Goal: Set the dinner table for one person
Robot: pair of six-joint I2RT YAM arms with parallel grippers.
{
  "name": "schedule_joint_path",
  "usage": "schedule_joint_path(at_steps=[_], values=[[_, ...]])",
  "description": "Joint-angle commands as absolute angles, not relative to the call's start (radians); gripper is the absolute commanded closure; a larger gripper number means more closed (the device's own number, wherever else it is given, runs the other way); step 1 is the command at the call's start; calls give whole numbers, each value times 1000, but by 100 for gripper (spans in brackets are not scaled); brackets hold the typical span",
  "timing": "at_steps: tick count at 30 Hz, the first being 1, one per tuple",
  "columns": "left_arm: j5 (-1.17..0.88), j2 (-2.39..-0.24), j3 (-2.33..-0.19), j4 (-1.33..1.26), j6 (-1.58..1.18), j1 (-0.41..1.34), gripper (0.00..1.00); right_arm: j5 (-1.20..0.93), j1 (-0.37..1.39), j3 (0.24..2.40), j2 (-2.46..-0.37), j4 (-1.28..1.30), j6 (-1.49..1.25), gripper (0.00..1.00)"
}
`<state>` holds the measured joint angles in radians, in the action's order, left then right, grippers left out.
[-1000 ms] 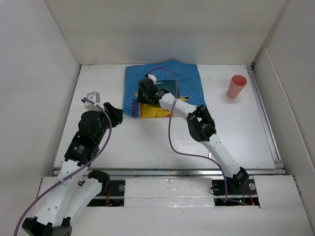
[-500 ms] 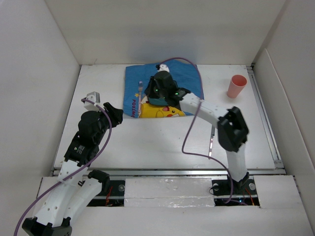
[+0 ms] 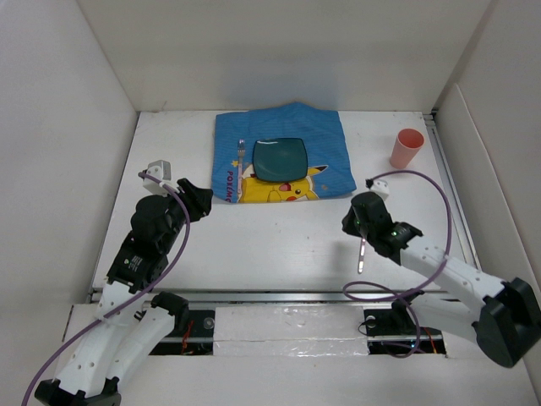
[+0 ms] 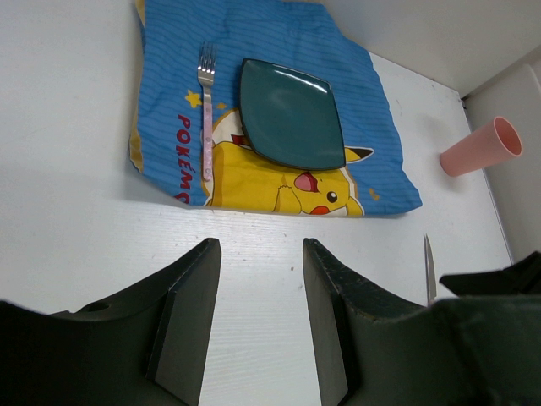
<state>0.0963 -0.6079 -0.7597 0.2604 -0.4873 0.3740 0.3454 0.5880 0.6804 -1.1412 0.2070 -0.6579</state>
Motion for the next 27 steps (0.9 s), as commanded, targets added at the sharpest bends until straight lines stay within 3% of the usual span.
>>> schedule_joint_path(at_steps=[1, 3, 5, 7, 16, 21, 27], values=[[94, -583, -796, 227, -474, 390, 59, 403, 578, 609, -981, 358, -764, 79], [72, -572, -790, 219, -471, 390, 59, 425, 549, 563, -873, 400, -790, 68], [63, -554, -796, 201, -468, 390, 59, 416, 475, 542, -797, 521, -843, 50], [67, -557, -817, 198, -462, 390, 59, 382, 456, 534, -786, 520, -839, 44], [9, -479, -836, 196, -442, 390, 58, 167, 232, 558, -1004, 551, -779, 44], [63, -416, -842, 210, -434, 436, 57, 107, 212, 633, -1225, 588, -715, 52], [72, -405, -841, 219, -430, 468, 57, 106, 232, 672, -1276, 615, -707, 56]])
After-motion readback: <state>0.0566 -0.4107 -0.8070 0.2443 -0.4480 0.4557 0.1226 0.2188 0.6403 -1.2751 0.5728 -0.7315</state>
